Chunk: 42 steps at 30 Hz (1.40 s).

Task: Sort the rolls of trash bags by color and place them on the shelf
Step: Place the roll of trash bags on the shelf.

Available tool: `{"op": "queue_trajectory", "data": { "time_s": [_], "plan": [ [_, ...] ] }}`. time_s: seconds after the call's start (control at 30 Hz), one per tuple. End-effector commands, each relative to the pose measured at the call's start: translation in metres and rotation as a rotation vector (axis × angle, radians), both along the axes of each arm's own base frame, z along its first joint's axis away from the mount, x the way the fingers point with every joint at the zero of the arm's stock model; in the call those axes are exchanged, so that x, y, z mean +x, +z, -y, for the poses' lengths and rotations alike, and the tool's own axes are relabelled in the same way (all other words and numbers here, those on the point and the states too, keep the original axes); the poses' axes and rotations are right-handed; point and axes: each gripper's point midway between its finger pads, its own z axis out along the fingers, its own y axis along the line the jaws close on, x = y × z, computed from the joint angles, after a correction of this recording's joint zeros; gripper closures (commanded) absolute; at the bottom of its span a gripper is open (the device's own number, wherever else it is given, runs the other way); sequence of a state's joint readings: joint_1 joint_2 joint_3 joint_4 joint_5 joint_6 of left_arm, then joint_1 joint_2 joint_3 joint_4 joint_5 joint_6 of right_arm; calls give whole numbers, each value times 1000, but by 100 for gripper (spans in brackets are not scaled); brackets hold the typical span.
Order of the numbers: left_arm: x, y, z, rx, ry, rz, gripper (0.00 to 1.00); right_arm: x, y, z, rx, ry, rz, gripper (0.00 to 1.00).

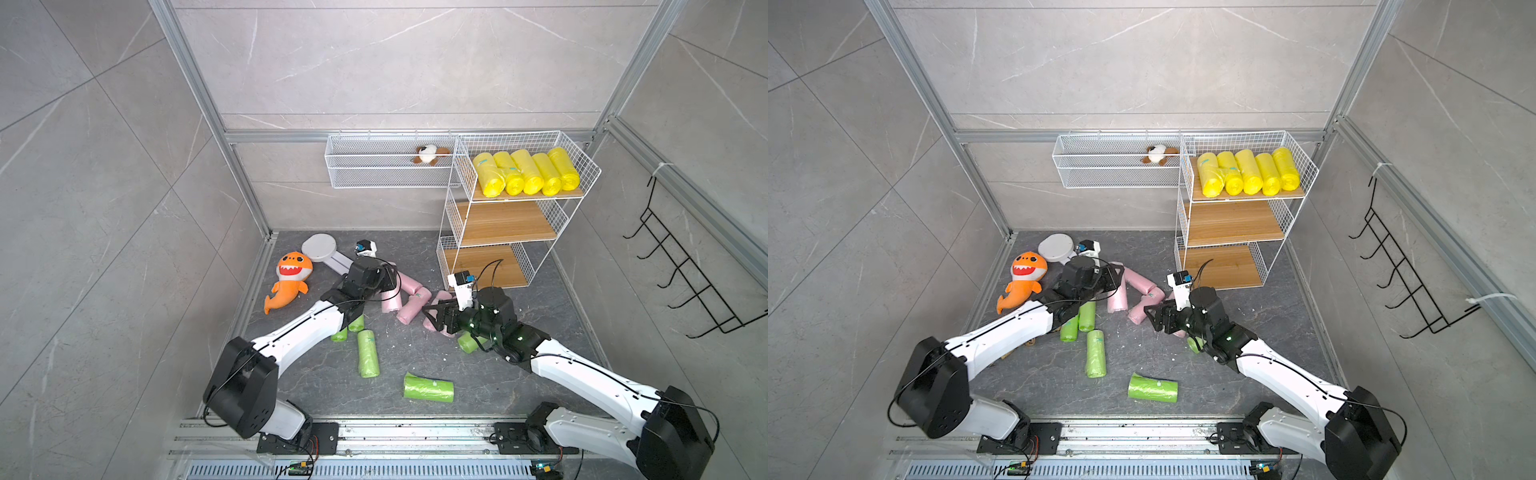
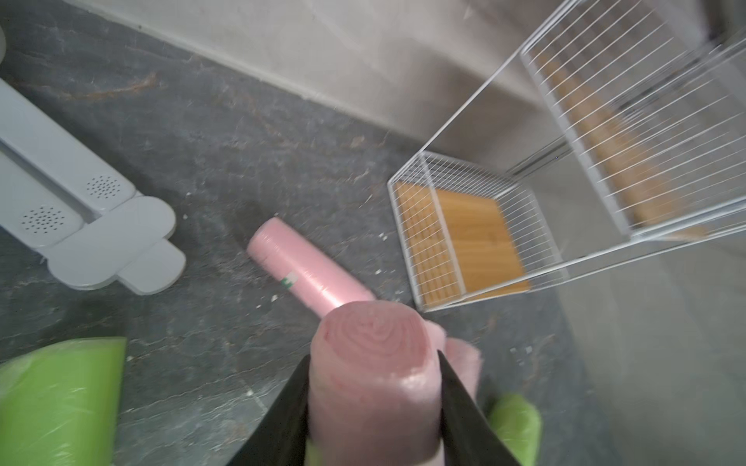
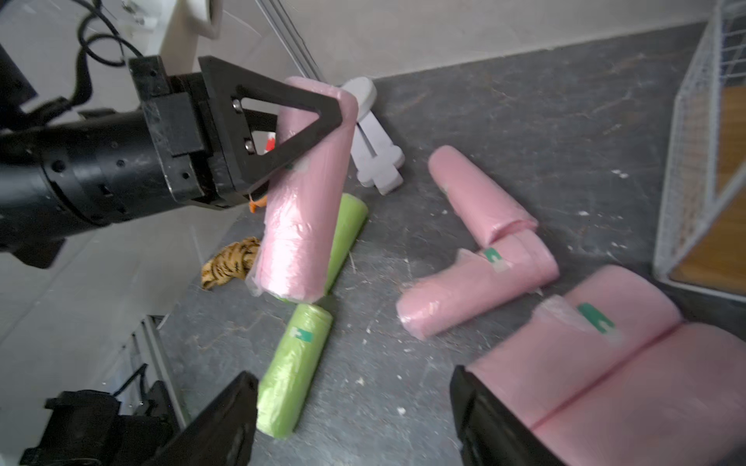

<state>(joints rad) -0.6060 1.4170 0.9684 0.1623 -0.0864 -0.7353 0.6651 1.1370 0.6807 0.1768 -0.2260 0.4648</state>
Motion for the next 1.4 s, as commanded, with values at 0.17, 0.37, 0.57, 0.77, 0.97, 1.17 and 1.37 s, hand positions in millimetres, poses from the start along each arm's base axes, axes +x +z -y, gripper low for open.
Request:
{"op": "queue_trajectory", "data": {
  "time_s": [0.17, 0.37, 0.57, 0.77, 0.97, 1.17, 1.37],
  "plan": [
    [-23, 90, -12, -517, 43, 134, 66, -3, 43, -40, 235, 36, 98, 9],
    [-35, 93, -20, -668, 61, 109, 66, -5, 51, -62, 245, 20, 158, 3],
    [-42, 99, -26, -762, 75, 101, 66, -1, 53, -75, 223, -36, 202, 4],
    [-45, 100, -27, -801, 72, 86, 66, -1, 60, -88, 242, -49, 250, 11],
    [-46, 100, -26, -813, 63, 80, 66, -4, 71, -93, 256, -54, 315, 22],
    [-46, 99, -24, -821, 56, 73, 66, -1, 72, -93, 256, -78, 330, 32],
    [-47, 96, -21, -826, 41, 60, 66, 3, 72, -91, 254, -103, 347, 43]
  ]
}}
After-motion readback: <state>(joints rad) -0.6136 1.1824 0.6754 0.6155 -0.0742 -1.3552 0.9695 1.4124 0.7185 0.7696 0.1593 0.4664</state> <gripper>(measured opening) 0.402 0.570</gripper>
